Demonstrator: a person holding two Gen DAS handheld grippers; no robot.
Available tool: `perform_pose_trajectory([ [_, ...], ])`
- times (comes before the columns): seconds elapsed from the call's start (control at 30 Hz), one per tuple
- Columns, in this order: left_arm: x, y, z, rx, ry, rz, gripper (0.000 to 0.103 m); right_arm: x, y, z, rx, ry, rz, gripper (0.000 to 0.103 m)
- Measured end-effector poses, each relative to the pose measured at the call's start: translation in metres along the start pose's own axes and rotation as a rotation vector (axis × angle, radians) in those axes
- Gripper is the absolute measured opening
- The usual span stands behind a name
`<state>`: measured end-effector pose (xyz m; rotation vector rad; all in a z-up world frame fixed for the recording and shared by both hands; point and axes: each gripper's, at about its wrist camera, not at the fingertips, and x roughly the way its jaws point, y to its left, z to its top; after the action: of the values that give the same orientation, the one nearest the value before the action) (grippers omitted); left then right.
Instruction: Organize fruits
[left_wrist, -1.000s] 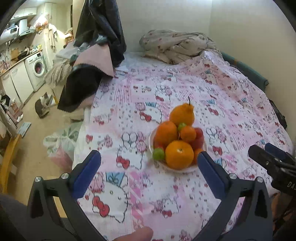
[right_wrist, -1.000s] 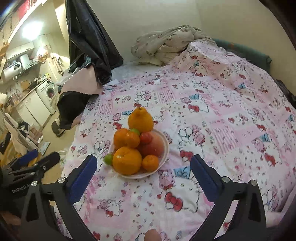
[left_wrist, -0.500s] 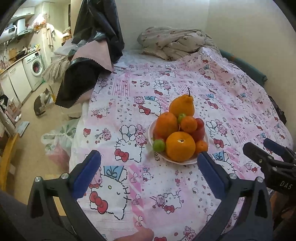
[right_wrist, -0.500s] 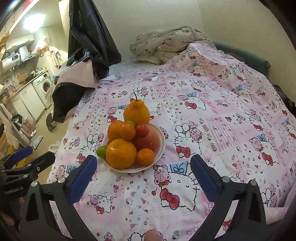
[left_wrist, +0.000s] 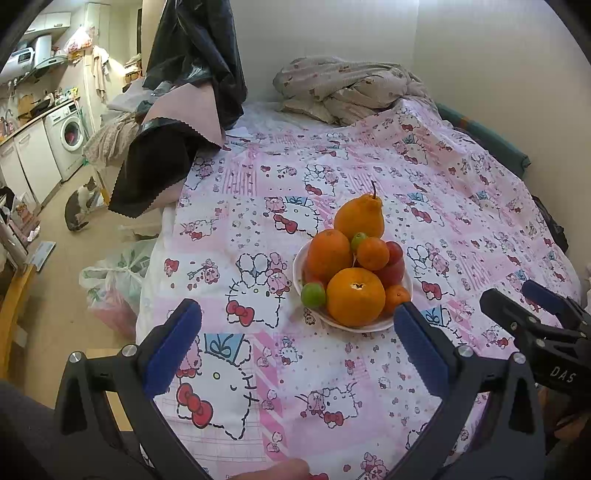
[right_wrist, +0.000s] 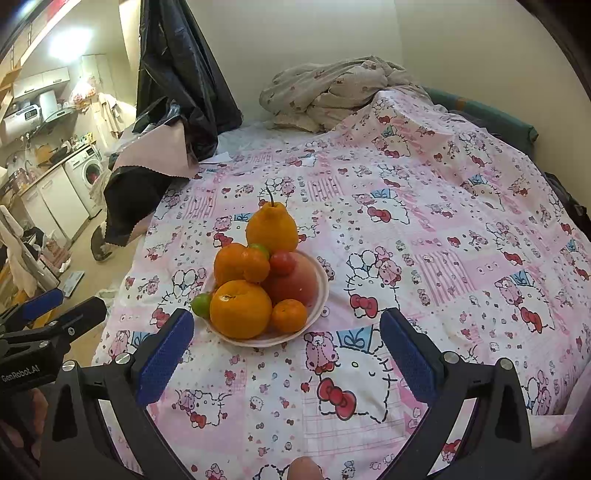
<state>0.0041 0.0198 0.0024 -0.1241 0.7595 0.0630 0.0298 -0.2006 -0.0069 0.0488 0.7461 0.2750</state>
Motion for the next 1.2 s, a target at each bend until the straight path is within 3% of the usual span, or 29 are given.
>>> perform_pose_trajectory([
  [1.2, -0.0045, -0.0034, 0.0028, 0.000, -0.011, -0.007, 0.103, -0.0013, -0.0009, 0.0018, 0.002, -0.012, -0.017, 0.103],
])
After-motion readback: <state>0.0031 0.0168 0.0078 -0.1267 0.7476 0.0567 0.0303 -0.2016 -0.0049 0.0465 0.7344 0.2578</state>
